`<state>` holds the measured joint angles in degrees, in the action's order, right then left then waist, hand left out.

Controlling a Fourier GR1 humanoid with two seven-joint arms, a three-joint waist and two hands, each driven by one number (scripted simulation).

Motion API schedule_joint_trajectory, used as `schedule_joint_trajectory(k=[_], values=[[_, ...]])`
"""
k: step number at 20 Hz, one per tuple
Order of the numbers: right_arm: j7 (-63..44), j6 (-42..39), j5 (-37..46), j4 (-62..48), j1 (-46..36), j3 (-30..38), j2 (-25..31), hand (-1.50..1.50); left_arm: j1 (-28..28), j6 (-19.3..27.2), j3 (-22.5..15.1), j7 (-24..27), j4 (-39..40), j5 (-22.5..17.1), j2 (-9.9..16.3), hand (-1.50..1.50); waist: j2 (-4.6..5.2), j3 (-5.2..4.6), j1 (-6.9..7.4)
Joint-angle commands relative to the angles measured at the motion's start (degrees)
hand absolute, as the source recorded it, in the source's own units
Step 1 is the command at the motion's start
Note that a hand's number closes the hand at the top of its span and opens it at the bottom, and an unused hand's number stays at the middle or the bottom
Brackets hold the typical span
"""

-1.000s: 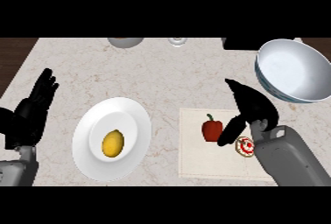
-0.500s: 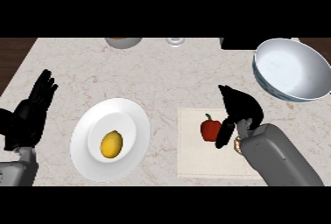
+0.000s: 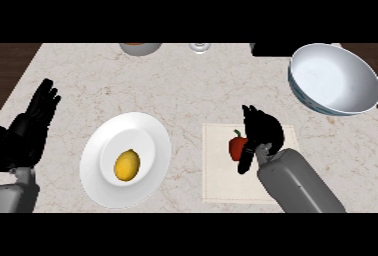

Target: Pick the bell pepper from the placemat and place it in the bowl

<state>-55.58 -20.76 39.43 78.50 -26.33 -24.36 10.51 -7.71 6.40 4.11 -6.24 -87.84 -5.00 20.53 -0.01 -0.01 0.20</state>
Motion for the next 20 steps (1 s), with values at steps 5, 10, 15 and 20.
schedule_joint_trajectory(k=[5, 10, 15, 20], values=[[-1.09, 0.28, 5.09, -3.23, 3.33, 0.88, -5.28, -1.5, -3.62, -1.47, 1.91, -0.07, 3.79, 2.09, -0.7, 0.0, 0.01, 0.01, -0.25], [2.95, 4.09, 9.62, -6.68, 3.82, 2.26, -6.96, -1.5, -3.6, -3.47, 4.01, 0.36, 3.93, 1.2, -1.38, 0.0, 0.03, 0.01, -0.17], [5.96, 2.6, 10.99, -7.61, 5.13, 5.38, -5.34, -1.5, 0.48, -1.1, 1.62, -3.63, -5.0, 4.85, -4.0, 0.0, -0.03, 0.02, -0.06], [7.61, 1.25, 7.9, -14.33, 0.49, 10.08, -8.41, 1.5, 1.26, -2.43, 2.47, -5.2, -6.57, 4.25, -3.77, 0.0, 0.0, 0.03, 0.26]])
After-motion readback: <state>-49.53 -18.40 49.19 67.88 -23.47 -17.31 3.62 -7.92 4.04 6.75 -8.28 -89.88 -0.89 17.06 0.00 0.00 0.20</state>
